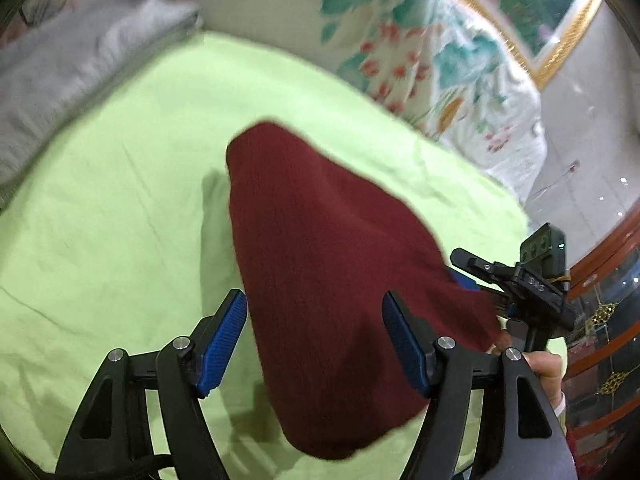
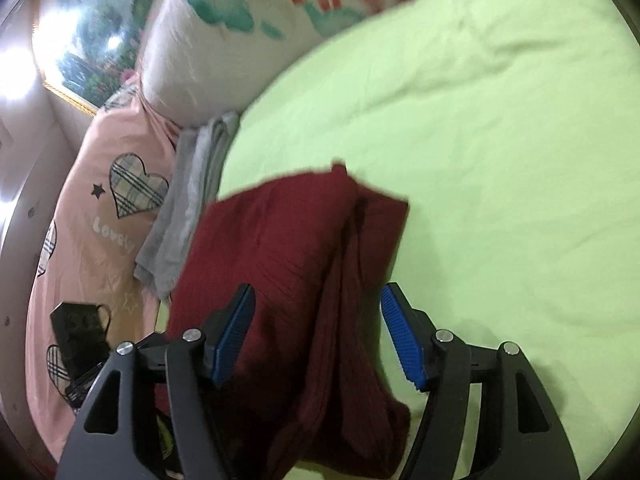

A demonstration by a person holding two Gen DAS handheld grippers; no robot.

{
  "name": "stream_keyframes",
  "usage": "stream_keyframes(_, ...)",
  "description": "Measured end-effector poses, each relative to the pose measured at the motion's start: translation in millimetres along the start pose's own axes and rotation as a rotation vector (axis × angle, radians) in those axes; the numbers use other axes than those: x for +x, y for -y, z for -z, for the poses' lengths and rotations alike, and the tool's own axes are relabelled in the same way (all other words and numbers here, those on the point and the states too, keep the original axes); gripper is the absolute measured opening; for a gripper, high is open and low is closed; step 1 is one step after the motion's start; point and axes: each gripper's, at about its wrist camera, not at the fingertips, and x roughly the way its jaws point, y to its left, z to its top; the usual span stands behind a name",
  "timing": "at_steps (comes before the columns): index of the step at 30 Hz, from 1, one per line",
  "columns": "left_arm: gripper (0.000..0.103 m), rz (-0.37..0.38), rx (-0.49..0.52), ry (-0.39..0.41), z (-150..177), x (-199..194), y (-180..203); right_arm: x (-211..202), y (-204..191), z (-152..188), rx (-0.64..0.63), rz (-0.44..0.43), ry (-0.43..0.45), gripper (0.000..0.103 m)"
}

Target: Fold large clothes

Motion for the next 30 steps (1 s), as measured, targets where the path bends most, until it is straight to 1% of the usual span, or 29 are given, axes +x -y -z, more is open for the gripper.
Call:
stream_keyframes(2, 0.066, 0.035, 0.026, 0.027, 3, -10, 4, -4, -8, -3, -0.03, -0.009, 0.013, 0.066)
stream_keyframes(3, 0.065, 0.045, 0.048, 0.026, 6, -10, 7, 0, -11, -5, -0.034, -0.011, 0.0, 0.065)
stream_keyframes(4, 0.06, 0.049, 0.06, 0.023, 7, -9, 7, 7, -15, -6, -0.035, -0.005, -0.019, 0.064)
stream_keyframes(5, 0.06, 0.05, 0.071, 0.017, 10, -7, 8, 16, -15, -7, -0.035, 0.011, -0.043, 0.063)
stream_keyframes(7, 0.059, 0.034, 0.096, 0.015, 13, -2, 16, 34, -17, -7, -0.038, 0.06, -0.085, 0.046)
stream_keyframes(9, 0.055, 0.029, 0.125, 0.013, 13, -2, 25, 36, -17, -6, -0.055, 0.08, -0.085, 0.027)
stream_keyframes(10, 0.053, 0.035, 0.143, 0.014, 13, -2, 28, 30, -20, -8, -0.066, 0.068, -0.057, 0.023)
stream_keyframes(11, 0.052, 0.053, 0.165, 0.016, 11, -3, 34, 22, -22, -10, -0.072, 0.049, -0.03, 0.016)
stream_keyframes(12, 0.052, 0.059, 0.18, 0.012, 11, -3, 37, 14, -23, -12, -0.073, 0.022, 0.001, 0.013)
stream_keyframes(13, 0.052, 0.053, 0.194, 0.0, 12, 1, 40, 8, -23, -13, -0.073, 0.007, 0.021, 0.012)
stream_keyframes(14, 0.052, 0.039, 0.219, -0.022, 14, 8, 44, 5, -21, -13, -0.073, 0.007, 0.027, 0.011)
stream_keyframes(16, 0.052, 0.003, 0.273, -0.055, 21, 23, 50, 12, -10, -10, -0.066, 0.05, 0.006, 0.011)
stream_keyframes(17, 0.052, -0.02, 0.285, -0.061, 24, 30, 53, 19, -4, -8, -0.058, 0.083, -0.013, 0.011)
stream_keyframes(19, 0.057, -0.04, 0.316, -0.059, 30, 37, 60, 31, 14, -2, -0.021, 0.105, -0.051, 0.011)
stream_keyframes(20, 0.057, -0.055, 0.339, -0.055, 32, 38, 65, 34, 17, 0, -0.01, 0.108, -0.051, 0.012)
stream_keyframes(21, 0.057, -0.081, 0.359, -0.054, 34, 39, 70, 32, 19, 0, 0.004, 0.099, -0.041, 0.014)
stream_keyframes(22, 0.057, -0.092, 0.366, -0.055, 34, 38, 71, 28, 20, 0, 0.022, 0.086, -0.035, 0.015)
stream_keyframes(25, 0.057, -0.068, 0.35, -0.045, 33, 22, 69, 6, 13, -3, 0.014, 0.102, 0.005, 0.018)
stream_keyframes(27, 0.057, -0.054, 0.352, -0.023, 38, 5, 68, -15, 5, -2, -0.001, 0.092, 0.041, 0.027)
stream_keyframes(28, 0.058, -0.059, 0.357, -0.012, 42, -3, 67, -26, 0, 0, -0.006, 0.08, 0.064, 0.031)
stream_keyframes(29, 0.058, -0.068, 0.364, -0.002, 48, -10, 68, -34, -3, 2, -0.01, 0.073, 0.078, 0.038)
stream_keyframes(30, 0.058, -0.075, 0.366, 0.001, 53, -14, 67, -44, -8, 6, -0.018, 0.064, 0.098, 0.04)
